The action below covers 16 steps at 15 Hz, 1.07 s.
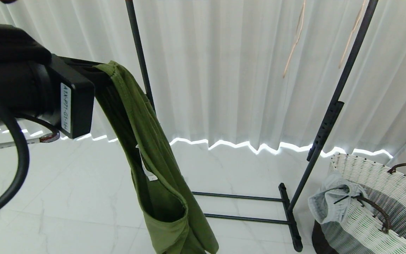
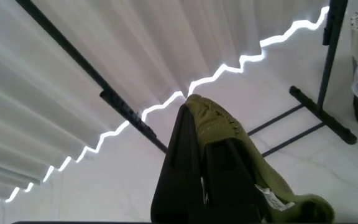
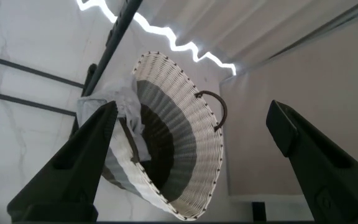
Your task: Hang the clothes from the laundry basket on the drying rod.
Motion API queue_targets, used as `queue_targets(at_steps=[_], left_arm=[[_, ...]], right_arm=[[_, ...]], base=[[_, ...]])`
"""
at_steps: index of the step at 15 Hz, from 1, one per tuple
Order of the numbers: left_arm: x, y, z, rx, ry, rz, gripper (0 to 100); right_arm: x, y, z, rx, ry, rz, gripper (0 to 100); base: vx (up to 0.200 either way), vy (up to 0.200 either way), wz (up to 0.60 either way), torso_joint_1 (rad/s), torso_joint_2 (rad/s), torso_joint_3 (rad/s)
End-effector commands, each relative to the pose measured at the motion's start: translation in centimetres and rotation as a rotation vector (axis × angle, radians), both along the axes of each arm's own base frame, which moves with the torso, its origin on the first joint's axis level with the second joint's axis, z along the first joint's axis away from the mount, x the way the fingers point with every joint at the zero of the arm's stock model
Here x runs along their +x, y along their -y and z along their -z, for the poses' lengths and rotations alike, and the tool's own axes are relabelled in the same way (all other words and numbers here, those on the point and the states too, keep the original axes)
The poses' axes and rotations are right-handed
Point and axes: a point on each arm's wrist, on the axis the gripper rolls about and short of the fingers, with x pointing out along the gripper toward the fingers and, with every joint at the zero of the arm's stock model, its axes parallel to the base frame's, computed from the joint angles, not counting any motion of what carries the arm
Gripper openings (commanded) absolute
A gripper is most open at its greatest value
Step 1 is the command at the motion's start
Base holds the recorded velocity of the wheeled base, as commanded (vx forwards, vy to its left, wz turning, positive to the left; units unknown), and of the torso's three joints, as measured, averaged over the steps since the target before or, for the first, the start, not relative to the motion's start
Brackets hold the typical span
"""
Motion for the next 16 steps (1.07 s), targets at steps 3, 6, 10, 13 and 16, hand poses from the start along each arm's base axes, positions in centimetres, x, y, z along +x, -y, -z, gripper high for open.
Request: queue_targets(at_steps=[3,6,10,13,16], left_arm=[[0.6,-0.5,0.3,0.008,-0.008,-0.040,0],[1.0,-0.9,0.4,0.007,-0.012,-0.073,0],[0.5,-1.4,0.6,0.003,-0.010,-0.073,0],[0.0,-1.8,0.8,0.005,-0.010,-0.071,0],[0.0,-1.9,1.0,0.009,-0.012,-0.072,0]], right_arm=[[-0.5,0.1,0.0,0.010,0.009,0.007,100],[-0.7,0.2,-0.2,0.012,0.019,0.002,100],[-1.6,0.1,0.3,0.012,0.022,-0.012,100],[-2.1,0.2,1.1,0.008,0.007,-0.018,100],[-2.2,0.2,1.2,0.009,0.010,-0.019,100]], base=[[0.000,0.000,0.00,0.000,0.00,0.000],[0.000,0.000,0.00,0.000,0.00,0.000],[0.000,0.000,0.00,0.000,0.00,0.000],[0.000,0.000,0.00,0.058,-0.27,-0.204],[0.000,0.000,0.00,0.124,-0.43,-0.310]])
